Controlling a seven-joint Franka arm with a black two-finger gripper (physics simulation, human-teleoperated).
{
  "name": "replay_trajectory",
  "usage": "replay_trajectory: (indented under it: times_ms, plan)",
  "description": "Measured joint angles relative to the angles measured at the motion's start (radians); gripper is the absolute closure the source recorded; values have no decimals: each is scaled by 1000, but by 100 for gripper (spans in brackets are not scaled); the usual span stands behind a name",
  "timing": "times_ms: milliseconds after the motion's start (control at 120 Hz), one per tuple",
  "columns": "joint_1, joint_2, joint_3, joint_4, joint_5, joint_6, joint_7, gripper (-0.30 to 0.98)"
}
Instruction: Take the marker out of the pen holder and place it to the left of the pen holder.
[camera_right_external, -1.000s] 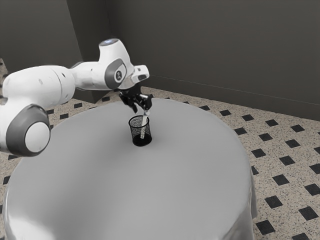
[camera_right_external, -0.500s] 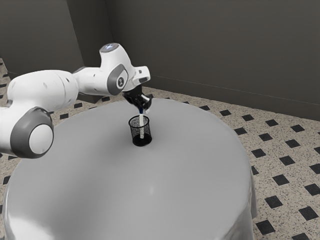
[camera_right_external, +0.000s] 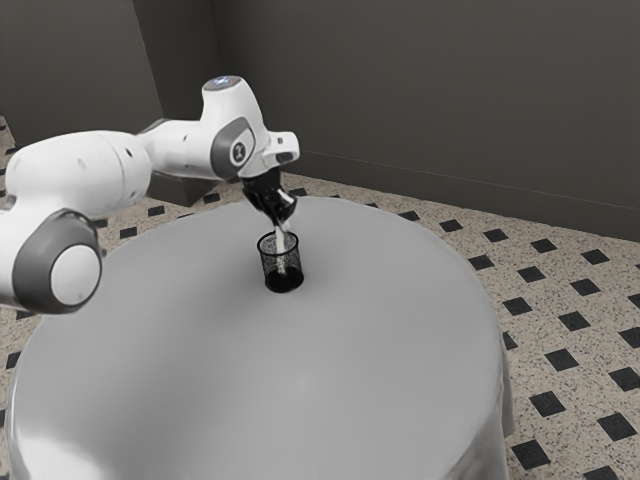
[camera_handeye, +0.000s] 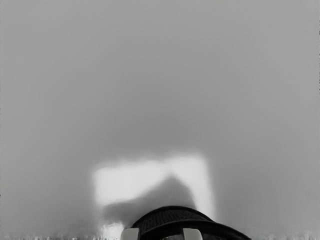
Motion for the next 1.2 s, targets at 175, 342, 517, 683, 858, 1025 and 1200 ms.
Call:
replay_trajectory:
  times_ms: [175, 342, 517, 683, 858, 1025, 1200]
  plan:
    - [-1, -59, 0, -28, 8, -41, 0, 70]
    - [-2, -174, 0, -109, 14, -82, -2, 71]
    - [-11, -303, -6, -173, 29, -133, -6, 72]
    - [-13, -338, 0, -177, 101, -278, -32, 72]
    - [11, -286, 27, -178, 144, -417, -68, 72]
    - [101, -178, 33, -173, 151, -484, -95, 72]
    - [135, -110, 31, -169, 150, -511, -114, 49]
